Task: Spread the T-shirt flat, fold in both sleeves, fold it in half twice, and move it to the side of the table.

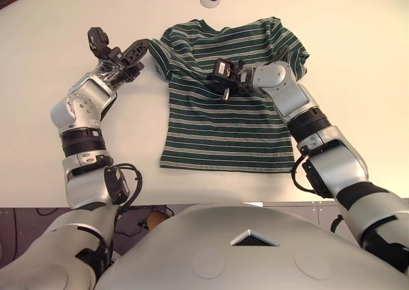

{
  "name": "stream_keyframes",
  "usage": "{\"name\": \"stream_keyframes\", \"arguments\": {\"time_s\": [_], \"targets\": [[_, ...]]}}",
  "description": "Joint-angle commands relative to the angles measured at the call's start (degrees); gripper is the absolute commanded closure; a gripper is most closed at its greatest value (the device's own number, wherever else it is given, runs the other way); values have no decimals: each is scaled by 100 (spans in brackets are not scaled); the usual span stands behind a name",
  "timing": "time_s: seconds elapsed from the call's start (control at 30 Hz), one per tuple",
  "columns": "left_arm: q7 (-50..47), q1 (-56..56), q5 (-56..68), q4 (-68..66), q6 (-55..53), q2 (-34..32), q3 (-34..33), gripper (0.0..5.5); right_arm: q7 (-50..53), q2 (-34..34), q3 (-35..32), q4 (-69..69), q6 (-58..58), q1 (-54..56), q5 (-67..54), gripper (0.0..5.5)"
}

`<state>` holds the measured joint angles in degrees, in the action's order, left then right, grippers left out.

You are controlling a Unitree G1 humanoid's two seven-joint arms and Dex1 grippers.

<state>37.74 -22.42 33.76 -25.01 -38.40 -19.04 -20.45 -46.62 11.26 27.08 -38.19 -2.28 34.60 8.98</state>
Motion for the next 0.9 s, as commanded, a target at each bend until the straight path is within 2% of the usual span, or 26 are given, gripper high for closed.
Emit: {"name": "stream_keyframes", "arguments": {"time_s": [0.03, 0.3, 0.47, 0.53, 0.7, 0.83, 0.9], "targets": [[-161, -17, -162, 205, -17, 133, 314, 548, -16, 76, 149, -360, -259, -292, 268, 411], [-439, -179, -1398, 1130, 40, 438, 2304, 548, 3, 33, 178, -372, -270, -340, 272, 411], [-595, -353, -2020, 905, 84, 741, 3136, 548, 34, 0, 187, -359, -299, -358, 270, 411], [-716, -378, -2165, 755, 102, 820, 3199, 548, 39, -4, 184, -355, -306, -351, 270, 411], [-830, -246, -2342, 724, 212, 837, 3190, 477, 130, -5, 92, -349, -318, -321, 242, 411], [-567, -40, -1857, 1890, 519, 759, 2755, 460, 2, 79, -679, 202, -942, -302, -486, 411], [-534, 61, -1668, 2597, 577, 610, 2486, 460, 47, 125, -1300, 616, -1610, -212, -1020, 411]]}}
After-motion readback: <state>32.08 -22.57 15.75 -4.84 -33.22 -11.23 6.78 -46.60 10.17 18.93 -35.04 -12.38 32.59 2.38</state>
